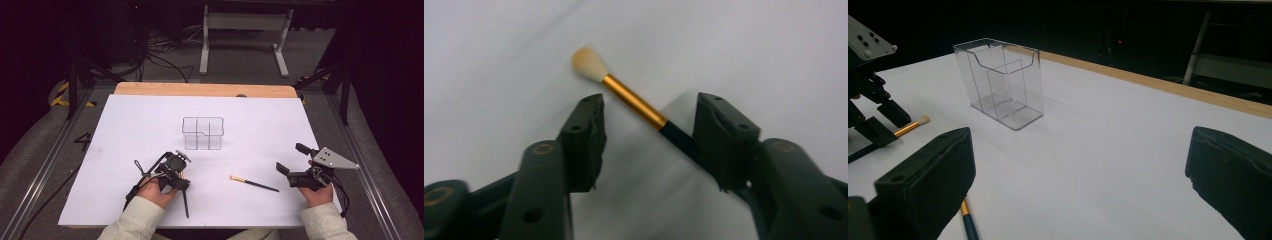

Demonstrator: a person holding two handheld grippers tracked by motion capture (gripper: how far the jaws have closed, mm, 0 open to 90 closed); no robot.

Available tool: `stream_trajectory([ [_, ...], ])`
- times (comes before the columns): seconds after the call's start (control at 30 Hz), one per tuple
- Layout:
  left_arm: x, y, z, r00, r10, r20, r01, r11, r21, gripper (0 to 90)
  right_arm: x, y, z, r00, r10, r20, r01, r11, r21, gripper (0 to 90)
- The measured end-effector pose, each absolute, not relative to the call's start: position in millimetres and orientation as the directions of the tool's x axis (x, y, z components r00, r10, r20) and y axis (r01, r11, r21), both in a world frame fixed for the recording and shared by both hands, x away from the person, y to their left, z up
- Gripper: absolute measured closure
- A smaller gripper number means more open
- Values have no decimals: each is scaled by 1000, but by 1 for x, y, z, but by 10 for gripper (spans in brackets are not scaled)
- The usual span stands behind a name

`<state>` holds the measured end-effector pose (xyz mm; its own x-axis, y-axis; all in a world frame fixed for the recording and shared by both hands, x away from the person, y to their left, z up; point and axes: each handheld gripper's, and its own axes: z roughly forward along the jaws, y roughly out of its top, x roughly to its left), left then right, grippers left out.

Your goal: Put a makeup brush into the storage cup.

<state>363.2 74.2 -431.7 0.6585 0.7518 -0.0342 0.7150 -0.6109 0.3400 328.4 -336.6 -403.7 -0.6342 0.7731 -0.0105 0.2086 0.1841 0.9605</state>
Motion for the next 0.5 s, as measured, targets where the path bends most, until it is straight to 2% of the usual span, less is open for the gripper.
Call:
stream_trajectory([
  [0.1,363,72,-430,672,740,-29,708,-631,318,556,329,-336,-404,-637,771,-11,209,187,960,1],
  [0.17,364,69,-428,693,721,-24,697,-661,277,637,329,-336,-405,-636,772,-11,216,191,958,2],
  [0.23,366,68,-427,698,715,-36,697,-668,259,666,330,-335,-405,-633,774,-11,219,192,957,4],
  [0.37,369,68,-427,700,713,-36,698,-673,243,721,330,-335,-405,-635,772,-12,218,194,956,5],
  [0.4,370,69,-427,704,709,-34,695,-678,240,774,330,-335,-405,-635,773,-11,220,194,956,5],
  [0.5,373,69,-426,706,707,-37,695,-683,225,820,330,-335,-405,-635,772,-11,221,195,956,5],
])
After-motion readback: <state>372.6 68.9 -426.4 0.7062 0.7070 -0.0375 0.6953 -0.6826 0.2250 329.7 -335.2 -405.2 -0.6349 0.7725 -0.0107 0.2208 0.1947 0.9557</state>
